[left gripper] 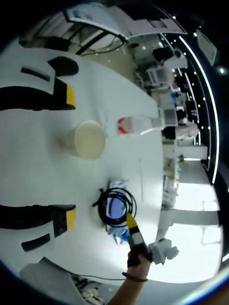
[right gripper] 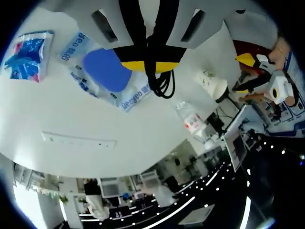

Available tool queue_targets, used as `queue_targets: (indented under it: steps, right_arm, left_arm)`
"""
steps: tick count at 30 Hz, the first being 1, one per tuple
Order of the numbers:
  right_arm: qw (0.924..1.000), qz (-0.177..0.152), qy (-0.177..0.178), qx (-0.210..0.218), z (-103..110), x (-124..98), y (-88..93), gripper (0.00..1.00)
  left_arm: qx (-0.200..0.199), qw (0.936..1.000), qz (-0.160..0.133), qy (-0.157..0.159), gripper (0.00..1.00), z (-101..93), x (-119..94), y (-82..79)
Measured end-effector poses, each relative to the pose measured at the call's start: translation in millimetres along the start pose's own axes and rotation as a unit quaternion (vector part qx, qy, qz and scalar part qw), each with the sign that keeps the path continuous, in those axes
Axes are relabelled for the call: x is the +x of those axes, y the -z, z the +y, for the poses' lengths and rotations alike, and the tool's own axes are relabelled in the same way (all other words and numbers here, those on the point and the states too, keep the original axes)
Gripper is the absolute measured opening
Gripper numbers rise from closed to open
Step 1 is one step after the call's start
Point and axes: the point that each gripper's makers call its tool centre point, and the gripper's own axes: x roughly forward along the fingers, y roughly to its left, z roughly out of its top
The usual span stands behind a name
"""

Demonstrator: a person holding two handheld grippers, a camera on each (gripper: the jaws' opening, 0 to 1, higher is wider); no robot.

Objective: Arrange the tabletop items into an orderly group along one side of the table until the central work area is clear of visible clutter.

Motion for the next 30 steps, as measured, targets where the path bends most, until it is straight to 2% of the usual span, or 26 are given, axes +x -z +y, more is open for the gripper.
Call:
queue_targets:
  steps: [6, 13, 25, 30]
  right_arm:
    - [0.9999, -0.005, -0.01, 0.0, 9, -20, 3.2, 0.03]
    - [0.9999, 0.004, -0.015, -0.003, 15, -42, 16.1, 0.03]
    - [0.9998, 0.017, -0.01, 0.006, 13, -70, 39.5, 0.03]
    - [0.9996, 0.024, -0.002, 0.012, 9, -80, 50.0, 0.03]
  left_arm:
    - [0.006, 1.0, 0.002, -0.001, 0.78, 0.3, 0, 1.4]
    - [0.013, 0.9999, 0.001, 0.003, 0.78, -1.5, 0, 1.3]
    - [0.002, 1.0, -0.004, 0.002, 0.79, 0.3, 0, -1.2]
    - [0.01, 0.9998, -0.003, 0.015, 0.81, -7.6, -2, -0.4]
